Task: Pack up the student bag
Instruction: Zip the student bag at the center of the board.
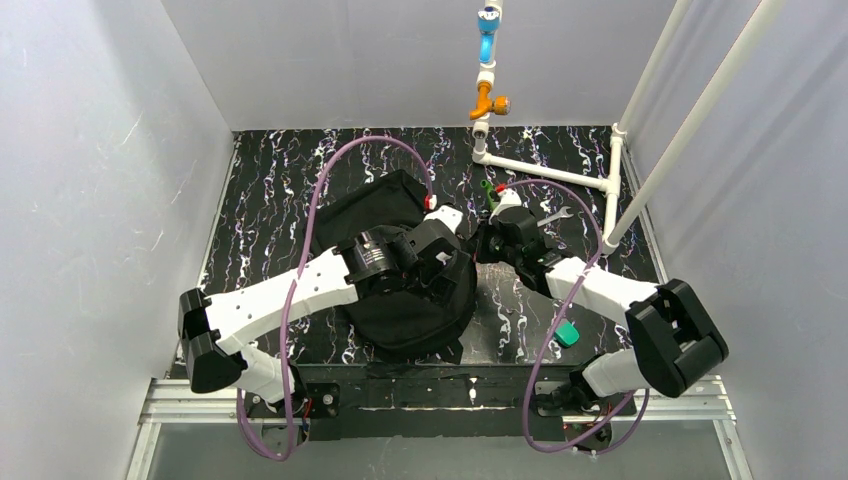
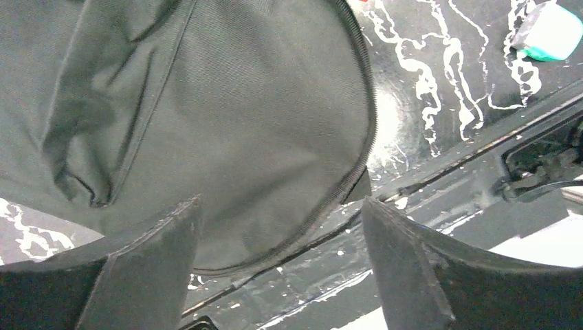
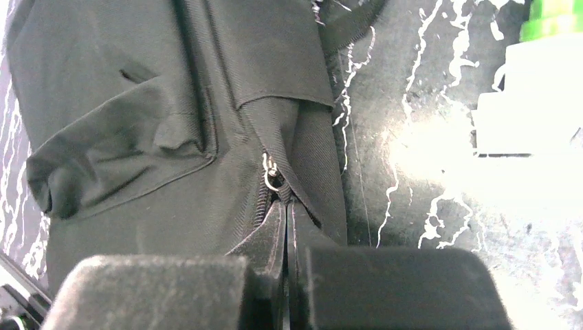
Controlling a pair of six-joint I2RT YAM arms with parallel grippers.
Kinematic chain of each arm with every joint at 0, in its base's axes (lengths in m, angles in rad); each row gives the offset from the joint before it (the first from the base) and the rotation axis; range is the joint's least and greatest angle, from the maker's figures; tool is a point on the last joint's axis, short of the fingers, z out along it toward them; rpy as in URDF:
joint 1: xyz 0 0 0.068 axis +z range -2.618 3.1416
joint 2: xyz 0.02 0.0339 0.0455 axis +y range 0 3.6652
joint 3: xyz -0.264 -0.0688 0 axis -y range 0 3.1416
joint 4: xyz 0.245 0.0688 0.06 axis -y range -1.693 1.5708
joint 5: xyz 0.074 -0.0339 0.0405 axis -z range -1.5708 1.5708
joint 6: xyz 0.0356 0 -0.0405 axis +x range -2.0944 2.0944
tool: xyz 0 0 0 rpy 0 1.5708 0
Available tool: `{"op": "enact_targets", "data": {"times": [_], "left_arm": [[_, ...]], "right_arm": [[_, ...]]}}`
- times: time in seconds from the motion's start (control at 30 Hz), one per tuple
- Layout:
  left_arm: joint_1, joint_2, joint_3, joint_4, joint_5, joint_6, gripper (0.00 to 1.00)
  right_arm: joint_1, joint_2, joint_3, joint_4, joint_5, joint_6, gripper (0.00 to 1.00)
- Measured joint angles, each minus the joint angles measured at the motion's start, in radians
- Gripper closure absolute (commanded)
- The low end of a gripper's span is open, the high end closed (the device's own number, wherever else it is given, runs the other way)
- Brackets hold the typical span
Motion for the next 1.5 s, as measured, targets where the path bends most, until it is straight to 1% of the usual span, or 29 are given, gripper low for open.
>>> {"op": "enact_targets", "data": {"times": [0.07,0.13,0.23,0.33,0.47,0.5,0.57,0.67,0.83,1.03,1.1,1.13,1.17,1.2,1.23,1.27,1.33,1.43,1.5], "left_arm": [[0.006,-0.007,-0.008,0.002,0.034,0.000,0.02],[0.027,-0.016,-0.009,0.019,0.082,-0.003,0.02],[0.099,-0.026,-0.010,0.079,0.147,-0.039,0.14],[0.221,-0.022,-0.045,0.190,0.215,-0.123,0.35],[0.387,0.051,-0.161,0.416,0.312,-0.256,0.48],[0.417,0.091,-0.188,0.476,0.328,-0.283,0.50],[0.449,0.185,-0.210,0.557,0.347,-0.312,0.50],[0.459,0.317,-0.211,0.647,0.362,-0.328,0.50],[0.467,0.377,-0.211,0.727,0.376,-0.346,0.55],[0.542,0.418,-0.231,0.813,0.424,-0.394,0.55],[0.572,0.436,-0.231,0.834,0.492,-0.401,0.55],[0.582,0.449,-0.229,0.840,0.538,-0.401,0.55],[0.591,0.468,-0.220,0.845,0.596,-0.399,0.54],[0.603,0.477,-0.204,0.835,0.644,-0.391,0.53],[0.603,0.487,-0.175,0.799,0.660,-0.366,0.51],[0.603,0.498,-0.148,0.770,0.682,-0.346,0.46],[0.611,0.500,-0.118,0.737,0.708,-0.299,0.32],[0.628,0.448,-0.151,0.745,0.735,-0.283,0.22],[0.642,0.360,-0.213,0.744,0.754,-0.264,0.17]], "right_arm": [[0.000,-0.032,-0.009,-0.003,-0.026,-0.060,0.99],[-0.003,-0.046,-0.008,-0.003,-0.070,-0.106,0.99],[-0.004,-0.048,-0.009,-0.013,-0.114,-0.138,0.99],[-0.005,-0.051,-0.009,-0.035,-0.139,-0.157,0.99],[-0.005,-0.060,-0.008,-0.064,-0.159,-0.173,0.99],[-0.005,-0.060,-0.007,-0.071,-0.160,-0.176,0.99],[-0.005,-0.060,0.002,-0.101,-0.166,-0.182,0.99],[-0.005,-0.060,0.027,-0.138,-0.176,-0.193,0.99],[-0.005,-0.046,0.076,-0.212,-0.180,-0.204,0.99],[0.000,-0.019,0.155,-0.416,-0.151,-0.213,0.99],[0.023,-0.036,0.156,-0.493,-0.124,-0.218,0.99],[0.053,-0.064,0.154,-0.514,-0.108,-0.208,0.99],[0.132,-0.149,0.132,-0.558,-0.096,-0.176,0.99],[0.192,-0.275,0.050,-0.578,-0.111,-0.113,0.99],[0.187,-0.319,0.000,-0.554,-0.107,-0.079,0.99],[0.185,-0.353,-0.039,-0.551,-0.097,-0.064,0.99],[0.189,-0.343,-0.023,-0.599,-0.083,-0.067,0.99],[0.193,-0.287,0.024,-0.619,-0.124,-0.072,0.99],[0.196,-0.266,0.037,-0.627,-0.177,-0.072,0.99]]}}
